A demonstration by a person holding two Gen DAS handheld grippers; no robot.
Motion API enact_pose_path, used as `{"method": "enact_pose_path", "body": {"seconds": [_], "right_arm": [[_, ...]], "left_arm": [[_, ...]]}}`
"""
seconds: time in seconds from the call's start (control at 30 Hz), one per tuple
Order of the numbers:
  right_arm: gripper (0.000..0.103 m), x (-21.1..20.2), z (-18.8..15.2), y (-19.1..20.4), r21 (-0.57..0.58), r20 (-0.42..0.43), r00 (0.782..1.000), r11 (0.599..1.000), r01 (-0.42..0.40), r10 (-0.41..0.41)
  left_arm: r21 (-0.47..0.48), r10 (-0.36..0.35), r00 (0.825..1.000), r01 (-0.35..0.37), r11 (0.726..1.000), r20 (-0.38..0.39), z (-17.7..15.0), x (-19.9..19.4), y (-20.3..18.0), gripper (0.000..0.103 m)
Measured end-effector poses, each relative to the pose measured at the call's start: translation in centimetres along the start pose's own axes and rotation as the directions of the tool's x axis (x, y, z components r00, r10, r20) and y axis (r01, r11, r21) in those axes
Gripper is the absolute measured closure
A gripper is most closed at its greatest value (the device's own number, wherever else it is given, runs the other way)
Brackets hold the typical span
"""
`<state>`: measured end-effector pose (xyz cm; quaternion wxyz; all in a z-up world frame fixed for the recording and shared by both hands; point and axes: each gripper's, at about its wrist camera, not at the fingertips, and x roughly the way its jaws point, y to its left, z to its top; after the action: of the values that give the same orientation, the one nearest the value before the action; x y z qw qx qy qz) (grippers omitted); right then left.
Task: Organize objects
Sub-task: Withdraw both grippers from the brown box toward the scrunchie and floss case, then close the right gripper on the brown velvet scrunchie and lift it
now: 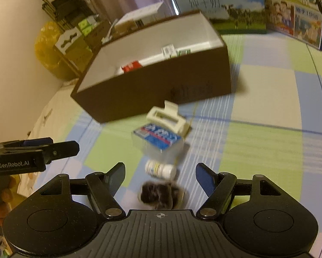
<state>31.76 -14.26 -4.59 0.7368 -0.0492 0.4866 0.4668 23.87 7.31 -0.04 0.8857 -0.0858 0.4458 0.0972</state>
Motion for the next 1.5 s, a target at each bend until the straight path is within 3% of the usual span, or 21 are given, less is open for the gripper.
{"method": "enact_pose_path", "body": {"seconds": [0.83, 1.5], "right_arm": [[0.033, 3.0, -4.1, 0.8, -0.103, -0.129, 0.99, 0.994, 0.045, -0.058], [0.034, 7.0, -4.4, 1.5, -0.177, -0.165, 0.98, 0.981, 0.078, -0.108]], "left_arm": [[0.001, 0.018, 0.995, -0.018, 1.0, -0.097, -3.3, 1.8, -0.5, 0.018], [-0.026, 0.04, 0.988, -0.044, 0.999, -0.147, -4.0, 4.5, 1.1, 0.018]]}}
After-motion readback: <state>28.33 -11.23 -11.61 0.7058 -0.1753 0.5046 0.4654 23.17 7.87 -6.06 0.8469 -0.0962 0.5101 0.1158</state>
